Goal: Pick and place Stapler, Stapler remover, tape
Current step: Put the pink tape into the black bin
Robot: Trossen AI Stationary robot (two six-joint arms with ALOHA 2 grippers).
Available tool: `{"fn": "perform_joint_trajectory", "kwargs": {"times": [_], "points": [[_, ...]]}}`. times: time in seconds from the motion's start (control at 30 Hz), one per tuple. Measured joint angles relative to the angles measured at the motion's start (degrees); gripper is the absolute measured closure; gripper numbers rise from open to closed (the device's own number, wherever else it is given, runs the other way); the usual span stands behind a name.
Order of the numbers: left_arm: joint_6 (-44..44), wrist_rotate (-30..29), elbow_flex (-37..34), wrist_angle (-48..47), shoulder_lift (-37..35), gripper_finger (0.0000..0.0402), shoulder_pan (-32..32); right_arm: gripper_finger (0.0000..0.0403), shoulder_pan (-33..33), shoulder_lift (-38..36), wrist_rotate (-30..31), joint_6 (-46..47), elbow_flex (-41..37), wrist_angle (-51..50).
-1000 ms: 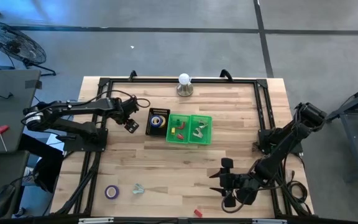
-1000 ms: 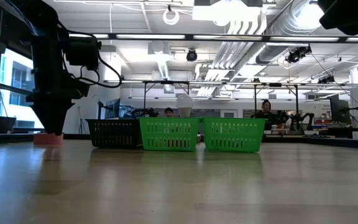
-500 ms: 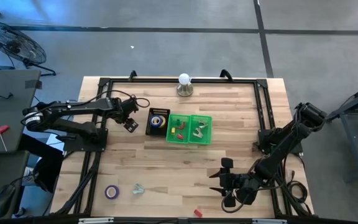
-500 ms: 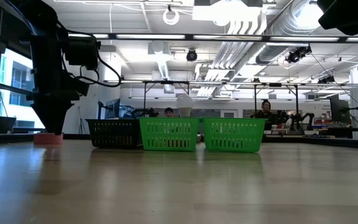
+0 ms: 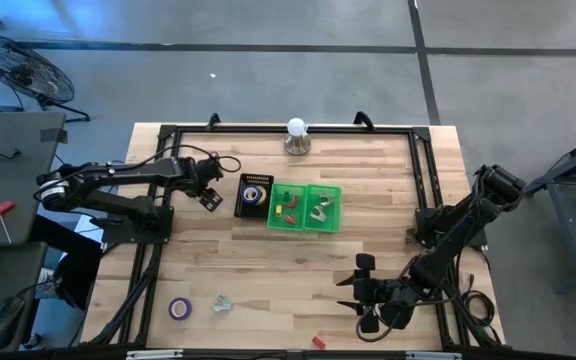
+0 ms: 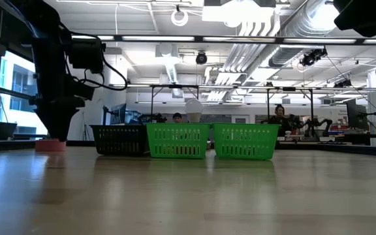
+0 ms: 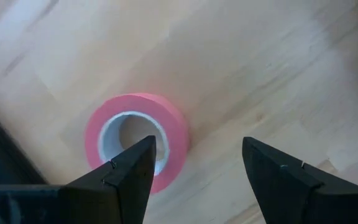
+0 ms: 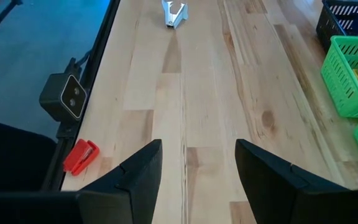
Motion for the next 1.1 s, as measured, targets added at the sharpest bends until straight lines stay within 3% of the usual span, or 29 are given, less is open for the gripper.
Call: {"fn": "perform_joint_trajectory", "kwargs": {"times": [0.27,0.4,0.5,0.67,0.7,0.83,0.93,1.1], "points": [[-0.21,0.15,-5.44,5.50,-0.06,0.0170,0.02,0.0208,0.17,0.00,-0.14,1.82,-0.02,0.00],[1.23,2.90,-5.99,7.06,-0.11,0.0184,0.11,0.0208,0.17,0.00,-0.31,1.86,0.00,0.00],[1.19,5.79,-6.10,8.72,-0.06,0.0228,0.11,0.0208,0.17,0.00,-0.26,1.88,0.00,0.00],[1.71,8.43,-6.12,9.97,-0.06,0.0360,0.03,0.0208,0.17,0.00,-0.22,2.28,0.00,0.00],[1.69,8.47,-6.12,9.97,-0.07,0.0368,0.02,0.0208,0.17,0.00,-0.22,2.28,0.00,0.00],[2.70,10.19,-6.21,11.13,-0.23,0.0353,0.04,0.0208,0.17,0.00,-0.24,2.28,0.00,0.00],[3.32,15.04,-6.25,14.57,-1.00,0.0339,-0.10,0.0208,0.17,0.00,-0.33,2.28,0.00,0.00],[4.09,15.95,-6.23,17.98,-3.30,0.0360,-0.02,0.0208,0.17,0.00,-0.42,2.28,0.00,-0.02]]}}
